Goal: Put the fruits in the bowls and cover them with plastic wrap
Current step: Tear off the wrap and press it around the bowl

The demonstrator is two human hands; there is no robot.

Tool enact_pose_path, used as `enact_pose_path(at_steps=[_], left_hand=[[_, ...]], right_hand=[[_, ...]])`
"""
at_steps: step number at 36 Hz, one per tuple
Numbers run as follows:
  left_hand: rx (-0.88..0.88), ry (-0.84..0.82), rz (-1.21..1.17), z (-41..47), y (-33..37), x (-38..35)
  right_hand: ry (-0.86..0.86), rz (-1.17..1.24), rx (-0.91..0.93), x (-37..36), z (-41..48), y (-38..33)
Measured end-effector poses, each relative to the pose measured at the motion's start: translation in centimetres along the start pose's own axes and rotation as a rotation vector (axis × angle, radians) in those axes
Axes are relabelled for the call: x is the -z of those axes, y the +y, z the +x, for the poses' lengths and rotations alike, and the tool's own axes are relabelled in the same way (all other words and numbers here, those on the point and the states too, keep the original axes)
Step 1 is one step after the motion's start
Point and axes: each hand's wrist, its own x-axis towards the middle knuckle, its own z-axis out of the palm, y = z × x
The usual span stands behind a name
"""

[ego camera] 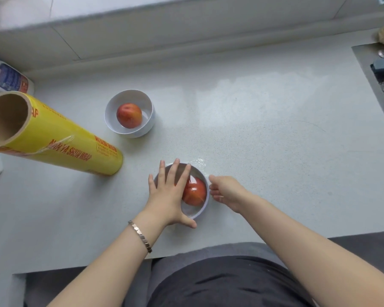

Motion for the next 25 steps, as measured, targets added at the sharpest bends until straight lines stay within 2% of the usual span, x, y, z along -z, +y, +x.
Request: enact_pose_path(at_steps=[5, 14, 18, 25], left_hand=[[0.070, 0.038, -0.054, 0.3, 0.6, 0.0], [0.115, 0.028, -0.053, 0.5, 0.8, 0.3], [0.108, 0.033, -0.053, 0.5, 0.7, 0.3], [0.138, 0.040, -0.055, 0.6, 1.1, 0.2]], right_hand=[[0.221, -0.055, 0.255, -0.6, -0.4, 0.5], [0.392, -0.224, 0.618, -1.4, -1.1, 0.4], [0.421, -0.298, 0.609, -0.2, -0.2, 0.5], [0.399, -0.394, 0.464, -0.6, 2.3, 0.5]])
